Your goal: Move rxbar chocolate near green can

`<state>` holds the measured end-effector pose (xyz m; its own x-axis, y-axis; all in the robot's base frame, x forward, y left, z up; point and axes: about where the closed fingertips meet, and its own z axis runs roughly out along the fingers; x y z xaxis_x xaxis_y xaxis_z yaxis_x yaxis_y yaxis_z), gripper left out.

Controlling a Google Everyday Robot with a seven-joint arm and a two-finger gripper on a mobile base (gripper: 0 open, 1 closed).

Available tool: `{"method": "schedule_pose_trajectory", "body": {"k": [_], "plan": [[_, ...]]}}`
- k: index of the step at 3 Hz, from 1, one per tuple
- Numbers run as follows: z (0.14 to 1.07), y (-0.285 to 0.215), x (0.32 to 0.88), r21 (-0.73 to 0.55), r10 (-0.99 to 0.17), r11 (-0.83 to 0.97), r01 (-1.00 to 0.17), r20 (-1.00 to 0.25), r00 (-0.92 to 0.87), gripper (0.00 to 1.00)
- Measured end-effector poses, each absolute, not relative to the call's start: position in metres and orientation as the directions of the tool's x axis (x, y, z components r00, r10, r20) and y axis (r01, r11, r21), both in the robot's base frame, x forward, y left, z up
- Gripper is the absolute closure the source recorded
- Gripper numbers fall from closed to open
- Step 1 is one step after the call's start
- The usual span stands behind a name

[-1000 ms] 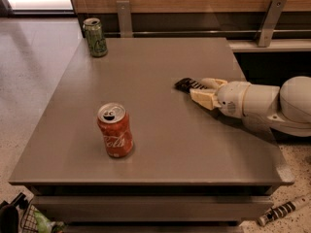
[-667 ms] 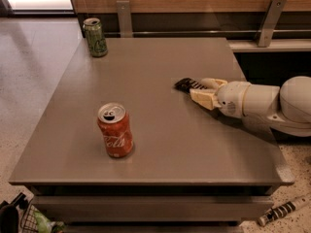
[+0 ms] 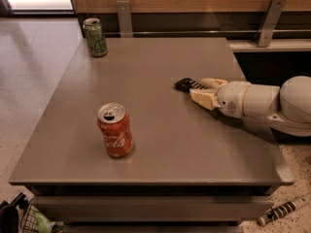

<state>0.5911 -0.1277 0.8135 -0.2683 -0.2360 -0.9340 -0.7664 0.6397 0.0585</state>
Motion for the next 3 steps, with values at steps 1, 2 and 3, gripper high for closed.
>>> {"method": "schedule_pose_trajectory", "body": {"k": [1, 2, 3], "plan": [[0.8136, -0.1277, 0.5911, 0.058, -0.236, 0.64, -0.766, -0.934, -0.268, 1.0], [0.8145, -0.1275, 0.5909, 0.056, -0.238, 0.64, -0.766, -0.934, -0.268, 1.0], [0.8167, -0.1274, 0.5907, 0.051, -0.242, 0.642, -0.765, -0.933, -0.265, 1.0]]}}
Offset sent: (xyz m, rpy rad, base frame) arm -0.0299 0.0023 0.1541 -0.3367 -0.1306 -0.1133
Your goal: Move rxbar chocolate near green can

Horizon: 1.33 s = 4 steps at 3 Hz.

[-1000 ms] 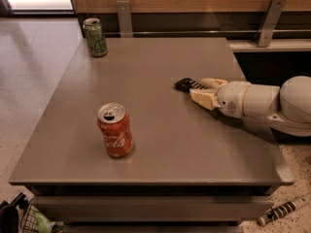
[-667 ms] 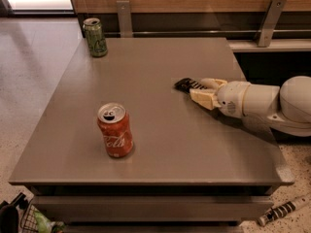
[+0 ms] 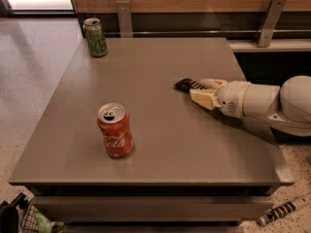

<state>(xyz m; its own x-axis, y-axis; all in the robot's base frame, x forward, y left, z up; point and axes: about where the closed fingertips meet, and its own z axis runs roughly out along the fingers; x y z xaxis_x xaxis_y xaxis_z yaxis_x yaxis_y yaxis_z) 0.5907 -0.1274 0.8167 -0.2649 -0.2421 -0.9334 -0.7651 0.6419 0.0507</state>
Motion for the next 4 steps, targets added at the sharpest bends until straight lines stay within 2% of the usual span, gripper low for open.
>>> {"method": "schedule_pose_trajectory", "body": {"k": [2, 4], "plan": [[0.869, -0.131, 0.58, -0.074, -0.336, 0.67, -0.739, -0.918, -0.213, 1.0], [0.929, -0.11, 0.602, -0.238, -0.463, 0.653, -0.719, -0.876, -0.13, 1.0]]}}
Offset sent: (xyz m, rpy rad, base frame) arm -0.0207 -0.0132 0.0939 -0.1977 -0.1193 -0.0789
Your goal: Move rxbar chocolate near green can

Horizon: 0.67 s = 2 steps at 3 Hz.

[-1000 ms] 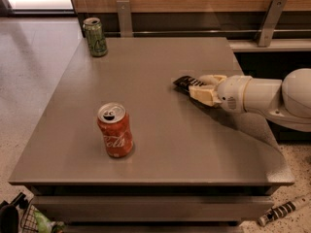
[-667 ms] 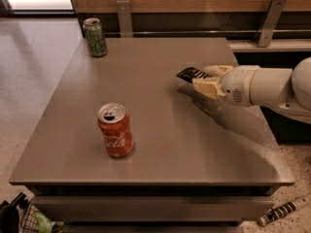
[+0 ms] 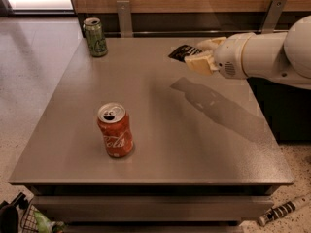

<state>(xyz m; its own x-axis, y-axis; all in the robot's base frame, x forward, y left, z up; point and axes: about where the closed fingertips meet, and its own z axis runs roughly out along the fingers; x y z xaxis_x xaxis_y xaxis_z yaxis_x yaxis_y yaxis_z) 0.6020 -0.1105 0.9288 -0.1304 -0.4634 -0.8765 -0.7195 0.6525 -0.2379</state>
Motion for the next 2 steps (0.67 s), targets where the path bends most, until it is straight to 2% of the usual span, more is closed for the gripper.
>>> {"method": "schedule_pose_trajectory", "body": {"k": [2], "plan": [[0.956, -0.055, 0.651, -0.306, -0.534, 0.579, -0.756, -0.843, -0.068, 1.0]]}}
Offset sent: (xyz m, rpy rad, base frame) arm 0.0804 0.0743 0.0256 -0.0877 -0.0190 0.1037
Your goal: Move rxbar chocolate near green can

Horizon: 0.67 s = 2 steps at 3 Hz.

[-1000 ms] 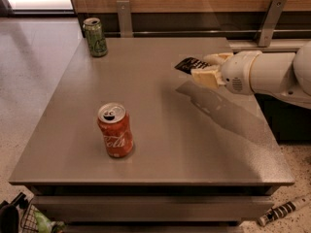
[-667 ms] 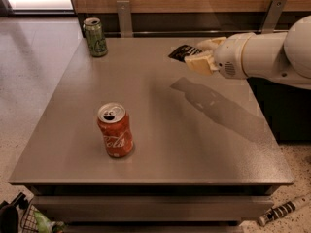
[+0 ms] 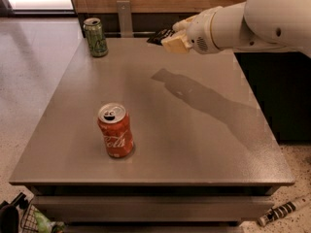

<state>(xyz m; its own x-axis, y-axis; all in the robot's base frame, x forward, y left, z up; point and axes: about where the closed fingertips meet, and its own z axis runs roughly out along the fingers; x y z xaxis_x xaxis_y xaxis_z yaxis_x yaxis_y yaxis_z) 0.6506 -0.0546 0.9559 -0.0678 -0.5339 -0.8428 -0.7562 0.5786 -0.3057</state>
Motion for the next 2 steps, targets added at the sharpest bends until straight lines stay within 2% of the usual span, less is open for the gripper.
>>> {"method": "schedule_pose_trajectory", "body": {"k": [2], "plan": [[0.956, -0.051, 0.661, -0.305, -0.544, 0.575, -0.759, -0.835, -0.076, 1.0]]}}
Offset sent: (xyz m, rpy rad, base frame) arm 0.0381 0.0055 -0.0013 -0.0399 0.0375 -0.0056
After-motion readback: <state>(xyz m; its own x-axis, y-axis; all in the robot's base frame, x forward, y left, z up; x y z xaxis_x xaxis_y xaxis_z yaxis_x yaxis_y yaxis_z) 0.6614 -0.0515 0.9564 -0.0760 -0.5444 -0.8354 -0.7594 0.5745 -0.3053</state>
